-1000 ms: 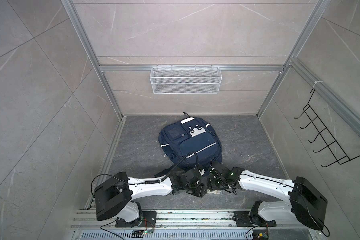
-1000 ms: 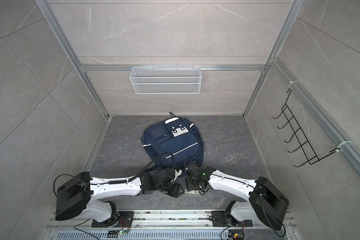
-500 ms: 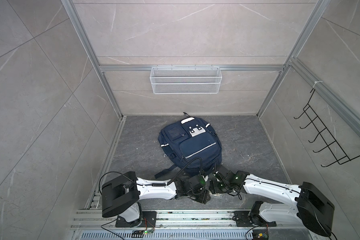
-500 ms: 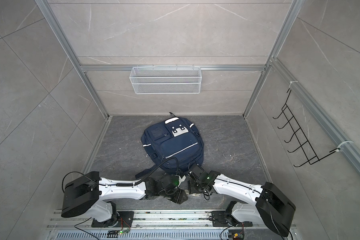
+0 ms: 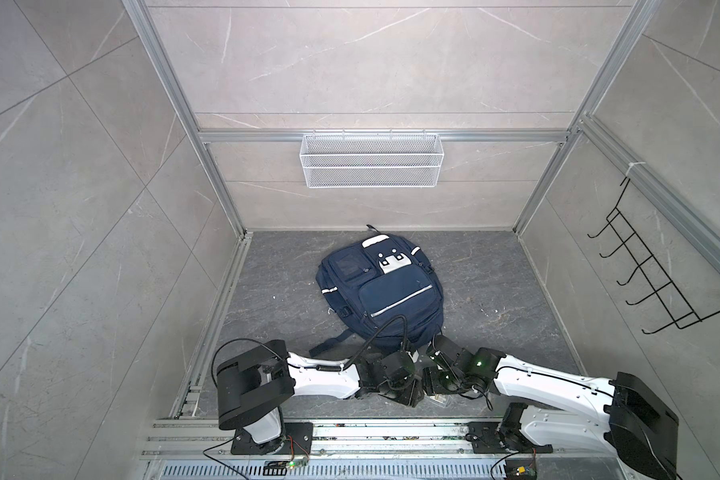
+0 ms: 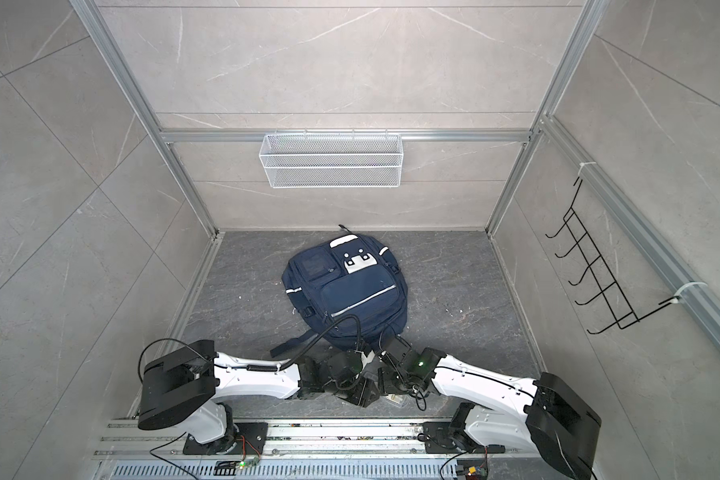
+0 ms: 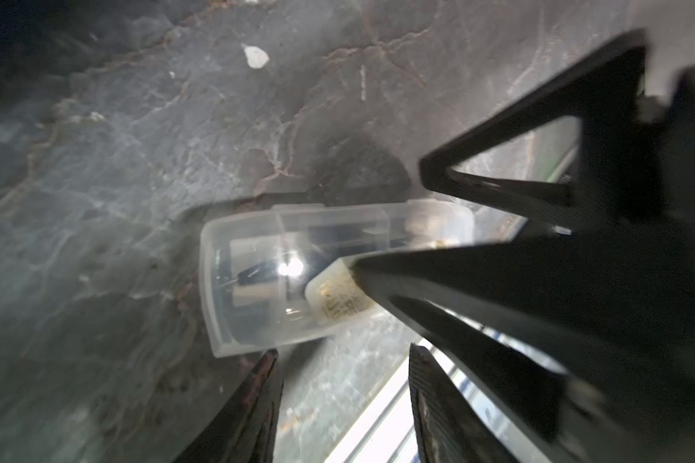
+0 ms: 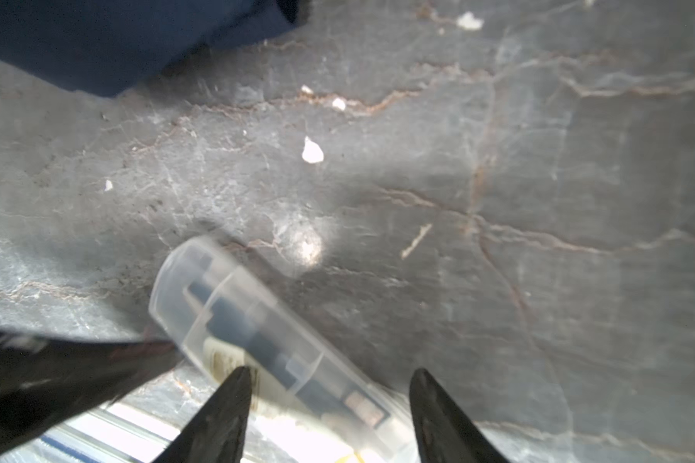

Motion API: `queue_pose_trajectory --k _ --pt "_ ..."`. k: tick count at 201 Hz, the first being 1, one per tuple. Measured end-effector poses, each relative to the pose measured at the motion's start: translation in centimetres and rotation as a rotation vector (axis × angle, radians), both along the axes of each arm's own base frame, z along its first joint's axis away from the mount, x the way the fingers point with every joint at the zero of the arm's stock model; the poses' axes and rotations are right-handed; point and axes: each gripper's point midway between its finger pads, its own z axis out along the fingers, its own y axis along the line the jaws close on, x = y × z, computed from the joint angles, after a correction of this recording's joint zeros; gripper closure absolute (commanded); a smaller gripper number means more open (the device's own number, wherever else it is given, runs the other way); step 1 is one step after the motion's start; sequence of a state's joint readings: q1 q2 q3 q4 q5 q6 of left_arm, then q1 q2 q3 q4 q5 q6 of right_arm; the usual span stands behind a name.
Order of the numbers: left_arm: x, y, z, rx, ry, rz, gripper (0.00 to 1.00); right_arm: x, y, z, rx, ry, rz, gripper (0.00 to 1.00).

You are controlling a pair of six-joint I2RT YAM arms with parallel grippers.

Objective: Pack the student bag
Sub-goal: 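Grasp the clear pencil case with the left gripper while right gripper draws back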

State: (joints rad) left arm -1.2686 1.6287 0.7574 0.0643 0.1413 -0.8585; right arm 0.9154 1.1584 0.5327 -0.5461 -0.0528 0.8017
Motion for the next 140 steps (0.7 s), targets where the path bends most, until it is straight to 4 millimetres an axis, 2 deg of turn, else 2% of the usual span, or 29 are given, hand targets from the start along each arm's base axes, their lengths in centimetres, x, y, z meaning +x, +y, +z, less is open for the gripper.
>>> queue_pose_trajectory --k 61,140 --pt "1.0 0.0 -0.5 0.004 -0.002 0.030 0.47 -0.4 -1.1 0.6 -0.015 -0.009 -0.021 0.35" --pt "6.0 -2.7 -0.2 -0.057 0.004 0.102 0.48 -0.7 -1.6 0.3 -0.039 0.003 -0.022 0.35"
